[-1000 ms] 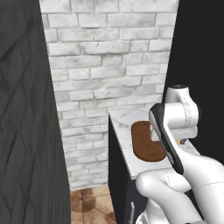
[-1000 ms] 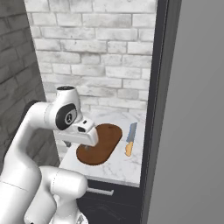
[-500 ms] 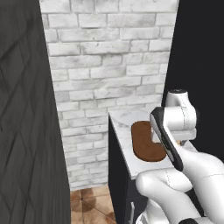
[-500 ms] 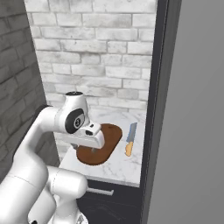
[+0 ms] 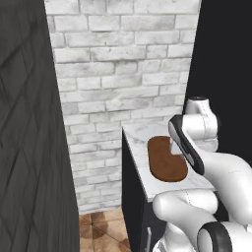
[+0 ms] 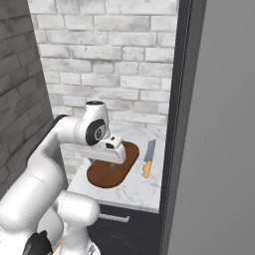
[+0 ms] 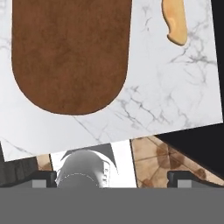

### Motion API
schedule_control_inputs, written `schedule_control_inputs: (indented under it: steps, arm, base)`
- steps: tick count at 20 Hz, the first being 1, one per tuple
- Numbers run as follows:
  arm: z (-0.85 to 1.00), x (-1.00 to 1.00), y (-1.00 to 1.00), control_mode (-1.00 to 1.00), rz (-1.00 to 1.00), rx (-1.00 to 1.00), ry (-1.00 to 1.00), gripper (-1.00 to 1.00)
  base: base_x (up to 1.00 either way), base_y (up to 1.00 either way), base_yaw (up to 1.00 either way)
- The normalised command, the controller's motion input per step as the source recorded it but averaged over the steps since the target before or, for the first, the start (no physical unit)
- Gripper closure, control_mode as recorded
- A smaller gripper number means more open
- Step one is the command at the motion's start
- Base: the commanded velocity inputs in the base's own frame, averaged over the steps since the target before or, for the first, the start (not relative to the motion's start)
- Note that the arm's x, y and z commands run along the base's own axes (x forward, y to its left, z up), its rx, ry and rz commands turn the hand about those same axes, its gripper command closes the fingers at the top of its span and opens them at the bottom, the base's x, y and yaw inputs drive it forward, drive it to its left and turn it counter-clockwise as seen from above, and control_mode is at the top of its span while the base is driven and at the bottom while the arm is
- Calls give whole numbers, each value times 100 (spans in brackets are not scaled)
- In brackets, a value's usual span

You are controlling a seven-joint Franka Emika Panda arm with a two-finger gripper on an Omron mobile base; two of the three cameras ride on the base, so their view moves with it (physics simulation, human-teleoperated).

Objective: Move the cutting board and knife to the sink. Then move spray from the cabinet to the counter.

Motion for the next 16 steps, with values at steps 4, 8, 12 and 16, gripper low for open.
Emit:
schedule_control_inputs:
  steps: [4,8,12,16]
  arm:
    - [-1,36,-14,-100,0,0,0,-100]
    - [-12,30,-5,-100,0,0,0,-100]
    - [-18,31,-9,-100,0,0,0,-100]
    - [-16,29,-11,-100,0,0,0,-100]
  base:
    - [0,0,0]
    - [0,0,0]
    - [0,0,0]
    - [0,0,0]
